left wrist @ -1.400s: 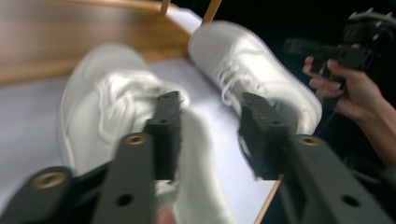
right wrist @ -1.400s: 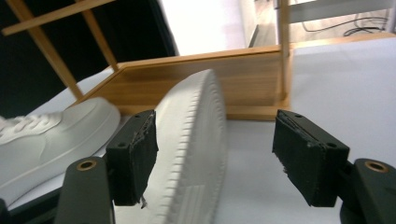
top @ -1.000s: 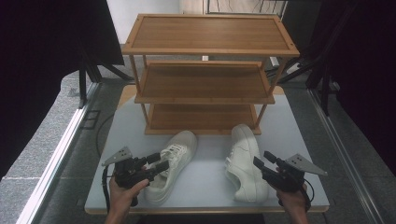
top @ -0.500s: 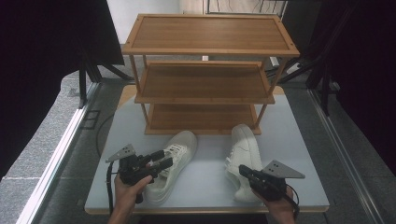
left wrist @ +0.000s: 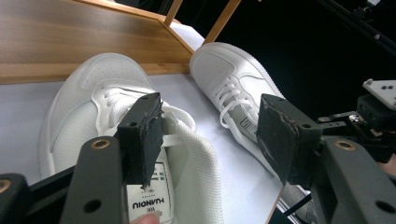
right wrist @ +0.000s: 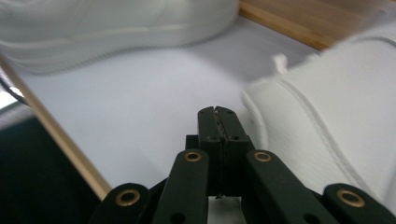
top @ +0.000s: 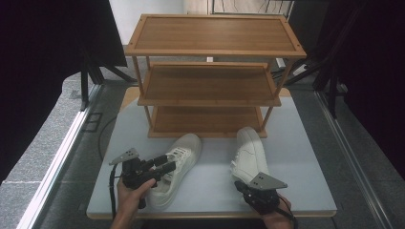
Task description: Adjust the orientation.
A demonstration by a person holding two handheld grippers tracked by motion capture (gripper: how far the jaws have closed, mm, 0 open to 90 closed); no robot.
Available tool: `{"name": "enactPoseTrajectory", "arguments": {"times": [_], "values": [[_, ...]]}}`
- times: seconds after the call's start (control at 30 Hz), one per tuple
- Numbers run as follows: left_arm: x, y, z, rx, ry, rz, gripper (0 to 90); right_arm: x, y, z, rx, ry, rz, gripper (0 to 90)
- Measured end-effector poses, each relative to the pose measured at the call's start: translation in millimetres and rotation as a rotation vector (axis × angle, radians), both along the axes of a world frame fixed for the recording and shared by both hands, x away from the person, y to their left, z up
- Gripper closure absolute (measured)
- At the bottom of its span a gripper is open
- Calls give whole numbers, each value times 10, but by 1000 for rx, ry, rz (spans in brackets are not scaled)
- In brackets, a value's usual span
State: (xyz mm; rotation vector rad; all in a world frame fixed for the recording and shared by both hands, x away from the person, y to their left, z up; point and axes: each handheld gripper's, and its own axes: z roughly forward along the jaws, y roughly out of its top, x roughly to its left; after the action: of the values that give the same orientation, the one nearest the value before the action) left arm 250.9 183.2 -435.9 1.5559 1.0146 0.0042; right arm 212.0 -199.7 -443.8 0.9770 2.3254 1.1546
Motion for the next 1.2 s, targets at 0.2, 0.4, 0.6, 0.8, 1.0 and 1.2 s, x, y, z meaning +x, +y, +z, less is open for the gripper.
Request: {"name": "enactPoseTrajectory", "arguments": {"times": [0.2,0.4,0.6,0.8,1.0,1.2], "values": [[-7,-7,3,2,1,6,411,-2,-191,45,56,-4,-36,896],[-18,-10,8,6,3,10,411,7,-409,137,115,-7,-92,896],[-20,-16,-8,7,9,11,412,85,-760,153,149,4,-208,897],[-15,-21,-13,3,12,12,413,130,-1203,103,150,31,-300,892],[-9,-15,-14,2,15,7,414,82,-1135,157,151,-5,-260,878],[-10,-2,-12,-5,20,5,413,-63,-705,289,151,-45,-155,873]]}}
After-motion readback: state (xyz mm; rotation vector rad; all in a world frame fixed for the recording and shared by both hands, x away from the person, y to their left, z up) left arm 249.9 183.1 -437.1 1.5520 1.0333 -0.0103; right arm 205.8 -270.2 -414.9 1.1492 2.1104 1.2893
